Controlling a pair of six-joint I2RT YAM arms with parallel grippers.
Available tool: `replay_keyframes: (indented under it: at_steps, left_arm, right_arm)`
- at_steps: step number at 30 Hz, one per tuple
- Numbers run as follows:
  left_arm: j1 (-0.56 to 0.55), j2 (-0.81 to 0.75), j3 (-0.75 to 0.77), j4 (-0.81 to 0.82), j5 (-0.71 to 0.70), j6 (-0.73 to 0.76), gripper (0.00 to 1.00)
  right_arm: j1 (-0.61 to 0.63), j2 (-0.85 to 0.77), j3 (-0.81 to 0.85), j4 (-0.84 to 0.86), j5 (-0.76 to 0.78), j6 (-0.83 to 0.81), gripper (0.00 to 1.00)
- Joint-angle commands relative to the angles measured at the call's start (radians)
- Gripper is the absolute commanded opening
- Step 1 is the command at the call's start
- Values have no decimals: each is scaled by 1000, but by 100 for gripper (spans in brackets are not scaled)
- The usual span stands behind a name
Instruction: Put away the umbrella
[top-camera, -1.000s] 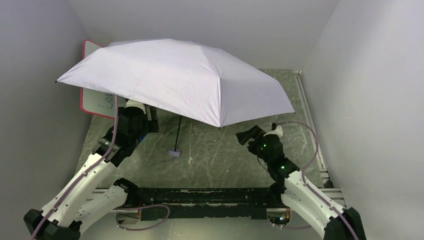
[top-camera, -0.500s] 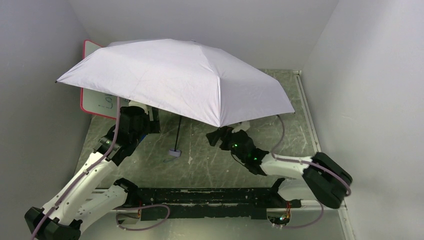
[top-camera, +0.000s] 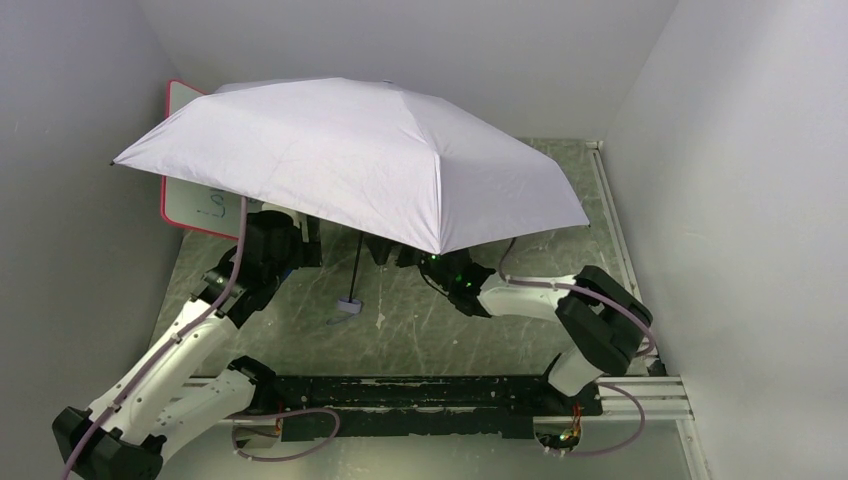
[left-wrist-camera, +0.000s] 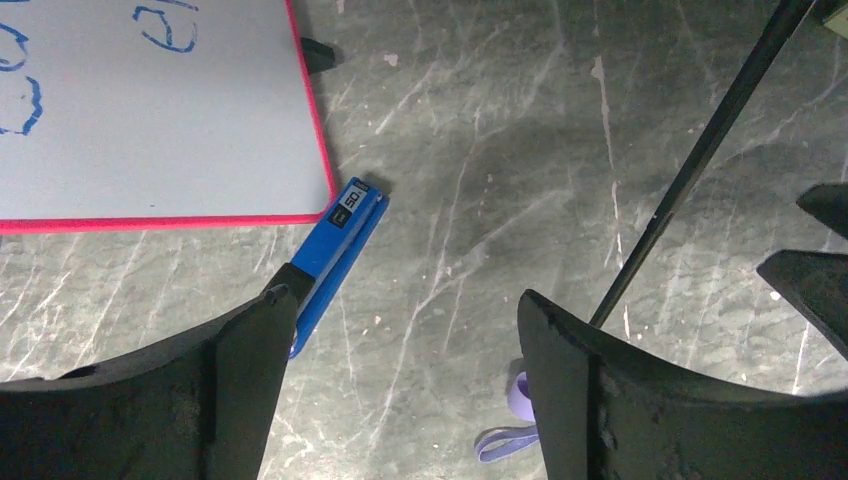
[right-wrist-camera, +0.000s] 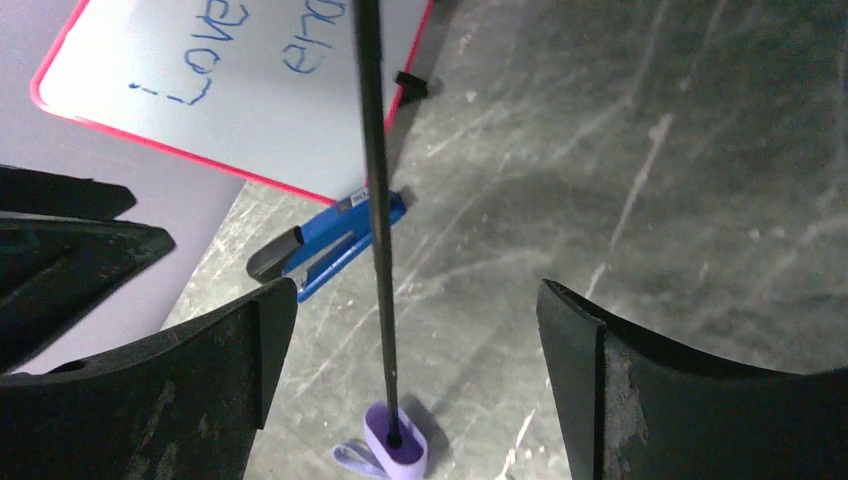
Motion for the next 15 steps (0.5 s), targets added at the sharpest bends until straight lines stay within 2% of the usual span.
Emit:
replay_keyframes:
  at_steps: [1,5,10,15]
  left_arm:
    - [4,9,11,10,34,13,84]
    - [4,-3,7,17,45,16,85]
    - [4,-4,7,17,49,18,85]
    - [4,-9,7,17,44,17,85]
  right_arm:
    - [5,48,49,117,-31,-124,94]
    - [5,87,82,214,-16,-156,94]
    - [3,157,194,166,67,-168,93]
    - [-22,229,291,173,83,-175,90]
